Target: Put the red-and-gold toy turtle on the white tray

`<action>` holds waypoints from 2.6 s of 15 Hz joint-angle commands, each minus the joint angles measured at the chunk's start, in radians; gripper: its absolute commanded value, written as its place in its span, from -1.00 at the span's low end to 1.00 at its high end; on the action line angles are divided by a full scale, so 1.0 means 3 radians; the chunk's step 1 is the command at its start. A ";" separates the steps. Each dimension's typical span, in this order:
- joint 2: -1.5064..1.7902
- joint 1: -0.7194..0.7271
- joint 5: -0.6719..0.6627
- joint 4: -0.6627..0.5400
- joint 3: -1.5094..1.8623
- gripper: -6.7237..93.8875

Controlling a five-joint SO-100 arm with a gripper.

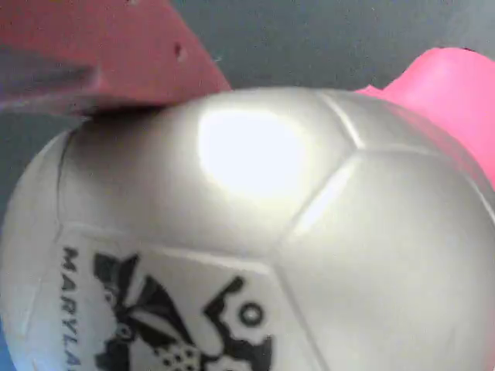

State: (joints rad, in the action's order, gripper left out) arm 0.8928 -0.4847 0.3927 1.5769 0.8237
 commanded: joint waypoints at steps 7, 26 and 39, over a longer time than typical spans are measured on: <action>0.1672 0.0665 -0.0251 0.0266 0.0348 -0.86; 0.0757 0.2812 0.0276 0.0506 -0.0097 -0.86; 0.0225 0.2874 0.0378 0.0343 -0.0353 -0.26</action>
State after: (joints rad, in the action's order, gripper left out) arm 0.9189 0.3559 0.5016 1.6828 0.7455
